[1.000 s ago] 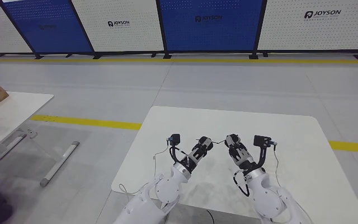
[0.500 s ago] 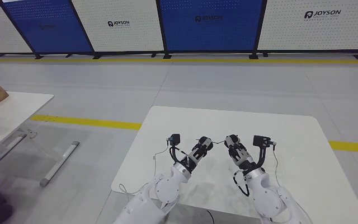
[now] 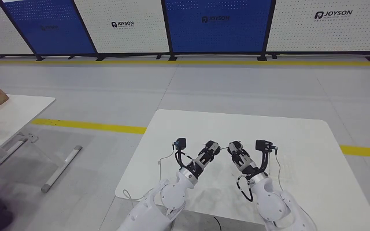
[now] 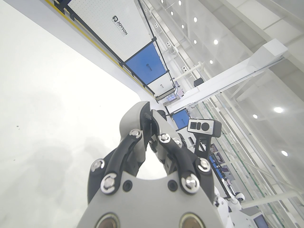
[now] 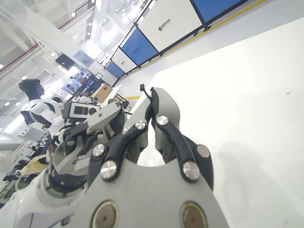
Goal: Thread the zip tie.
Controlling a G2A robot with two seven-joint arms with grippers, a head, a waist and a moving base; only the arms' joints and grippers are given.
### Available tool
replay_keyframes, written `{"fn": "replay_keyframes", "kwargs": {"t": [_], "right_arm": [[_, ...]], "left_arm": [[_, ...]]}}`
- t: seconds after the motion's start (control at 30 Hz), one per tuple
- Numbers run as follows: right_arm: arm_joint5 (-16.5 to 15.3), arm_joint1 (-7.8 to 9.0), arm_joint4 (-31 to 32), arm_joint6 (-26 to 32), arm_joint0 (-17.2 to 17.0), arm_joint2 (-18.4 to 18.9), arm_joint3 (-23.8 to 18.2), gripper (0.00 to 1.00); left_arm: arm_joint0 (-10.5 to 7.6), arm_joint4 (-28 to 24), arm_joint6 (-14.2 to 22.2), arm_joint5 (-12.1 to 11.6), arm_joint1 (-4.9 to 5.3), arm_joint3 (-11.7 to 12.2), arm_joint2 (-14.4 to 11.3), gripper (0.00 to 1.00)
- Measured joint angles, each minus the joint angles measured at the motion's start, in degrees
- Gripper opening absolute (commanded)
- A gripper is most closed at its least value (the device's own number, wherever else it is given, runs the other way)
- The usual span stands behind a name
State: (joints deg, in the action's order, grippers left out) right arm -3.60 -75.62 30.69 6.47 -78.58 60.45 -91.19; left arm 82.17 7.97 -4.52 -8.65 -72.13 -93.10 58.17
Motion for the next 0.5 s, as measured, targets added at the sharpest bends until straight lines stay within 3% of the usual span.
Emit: {"fn": "replay_keyframes", "kwargs": {"t": [0.37, 0.43, 0.5], "right_arm": [[-2.1, 0.11, -1.2, -1.7, -2.3, 1.9, -1.6, 0.00], [-2.0, 0.11, -1.2, -1.4, -2.5, 2.0, -1.5, 0.15], [-2.1, 0.09, -1.2, -1.3, -2.5, 2.0, -1.5, 0.22]], "left_arm": [[0.00, 0.0, 0.0, 0.0, 0.00, 0.0, 0.0, 0.00], [0.00, 0.0, 0.0, 0.0, 0.00, 0.0, 0.0, 0.00], [0.00, 0.0, 0.0, 0.0, 0.00, 0.0, 0.0, 0.00]]}}
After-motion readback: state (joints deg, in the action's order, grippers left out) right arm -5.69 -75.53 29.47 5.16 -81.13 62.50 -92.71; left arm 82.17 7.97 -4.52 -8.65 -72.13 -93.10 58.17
